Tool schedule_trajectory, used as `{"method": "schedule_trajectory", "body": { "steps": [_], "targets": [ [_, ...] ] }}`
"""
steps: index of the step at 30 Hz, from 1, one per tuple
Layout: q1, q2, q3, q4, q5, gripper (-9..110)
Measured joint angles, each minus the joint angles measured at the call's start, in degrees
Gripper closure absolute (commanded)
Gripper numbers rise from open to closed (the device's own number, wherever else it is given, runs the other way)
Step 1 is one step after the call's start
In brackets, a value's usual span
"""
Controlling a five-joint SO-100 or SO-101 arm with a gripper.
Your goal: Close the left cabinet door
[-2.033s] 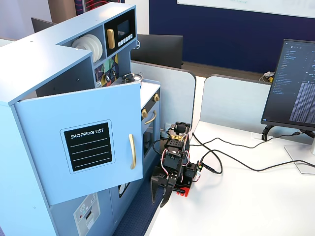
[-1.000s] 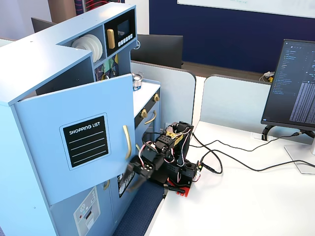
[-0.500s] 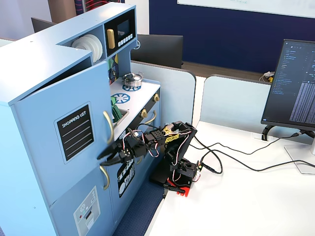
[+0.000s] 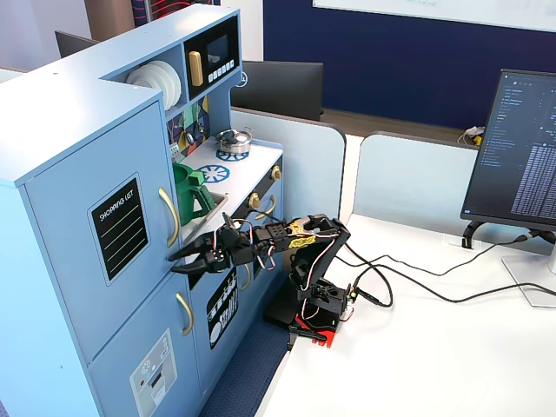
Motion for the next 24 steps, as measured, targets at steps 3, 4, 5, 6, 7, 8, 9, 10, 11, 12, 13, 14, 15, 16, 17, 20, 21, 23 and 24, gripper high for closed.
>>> {"method": "schedule_trajectory", "body": {
  "steps": [3,4,5,6,7,8,9,10,11,12,13,14,15,16,17,20,21,23,24],
  "targets": [
    [-1.23,5.71,3.78,5.89,0.26,101],
    [-1.14,7.82,5.19,7.91,0.7,101],
    [-0.79,10.2,6.5,9.93,1.14,101],
    [0.0,12.3,7.65,12.22,1.85,101],
    [1.32,14.41,8.44,14.85,2.72,101],
    [2.81,16.44,9.23,17.67,3.34,101],
    [4.66,18.28,10.2,20.39,3.96,101],
    [6.77,20.13,11.43,22.94,4.75,101],
    [8.96,21.71,12.74,25.4,5.27,101],
    [11.69,23.38,14.15,27.77,5.54,101],
    [14.41,24.87,15.56,30.5,5.54,101],
    [17.4,26.19,17.14,33.31,5.54,101],
    [20.65,27.42,18.98,36.21,5.54,101],
    [23.64,28.56,20.74,38.41,5.54,101],
    [26.89,29.71,22.59,40.43,5.54,101],
    [35.95,32.7,28.48,45.62,7.47,101],
    [38.67,33.57,30.41,47.55,8.09,101],
    [43.33,35.68,34.54,51.5,8.7,101],
    [45.26,37.0,36.56,53.44,9.4,101]
  ]
}}
